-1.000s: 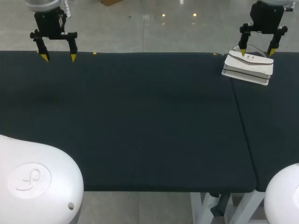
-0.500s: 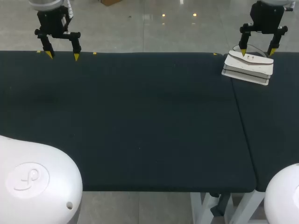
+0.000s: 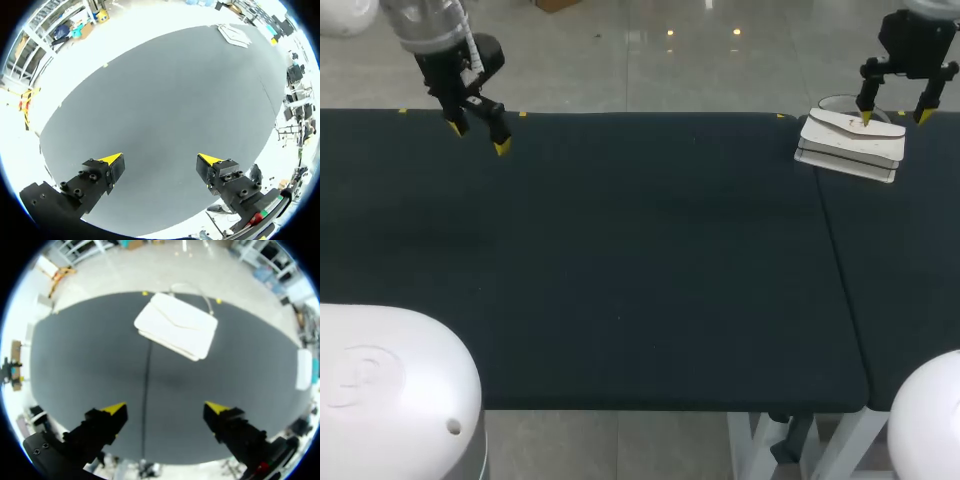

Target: Pick up the bag, open it, inspect its contents, close it, and place it on the opposite side

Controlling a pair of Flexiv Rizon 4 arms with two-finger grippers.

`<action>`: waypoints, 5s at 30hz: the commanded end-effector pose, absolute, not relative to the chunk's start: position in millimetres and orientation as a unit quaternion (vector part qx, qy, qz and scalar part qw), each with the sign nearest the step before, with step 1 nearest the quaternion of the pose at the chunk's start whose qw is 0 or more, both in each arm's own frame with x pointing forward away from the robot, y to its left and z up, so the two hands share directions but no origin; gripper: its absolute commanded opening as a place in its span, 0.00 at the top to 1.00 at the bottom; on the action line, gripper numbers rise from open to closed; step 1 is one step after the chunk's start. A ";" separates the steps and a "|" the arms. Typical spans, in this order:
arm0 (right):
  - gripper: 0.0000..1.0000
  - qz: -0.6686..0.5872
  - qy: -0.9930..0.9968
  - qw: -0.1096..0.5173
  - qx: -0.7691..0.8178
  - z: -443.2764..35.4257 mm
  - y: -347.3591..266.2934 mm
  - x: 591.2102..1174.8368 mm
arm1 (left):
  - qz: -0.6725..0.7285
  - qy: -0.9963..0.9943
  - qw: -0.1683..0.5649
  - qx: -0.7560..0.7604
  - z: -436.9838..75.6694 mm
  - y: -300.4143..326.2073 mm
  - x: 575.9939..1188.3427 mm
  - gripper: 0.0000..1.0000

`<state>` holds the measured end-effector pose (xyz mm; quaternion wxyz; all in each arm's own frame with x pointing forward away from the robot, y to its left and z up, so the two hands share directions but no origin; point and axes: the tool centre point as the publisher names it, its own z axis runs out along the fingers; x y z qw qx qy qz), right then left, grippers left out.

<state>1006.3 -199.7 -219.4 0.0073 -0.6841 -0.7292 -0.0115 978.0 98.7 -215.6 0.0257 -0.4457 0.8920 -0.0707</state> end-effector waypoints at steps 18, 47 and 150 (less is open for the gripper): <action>0.00 -0.075 -0.706 0.044 -0.703 -266.3 -251.6 1020.2 | -0.272 0.958 0.081 0.033 -254.6 64.4 935.8 0.00; 0.00 -0.094 -0.644 0.071 -0.756 -313.0 -285.9 1055.9 | -0.329 0.938 0.020 0.109 -304.9 39.1 951.0 0.00; 0.55 -0.154 -0.547 0.142 -0.810 -361.7 -270.7 1101.0 | -0.336 0.936 0.008 0.101 -312.1 35.4 954.5 0.00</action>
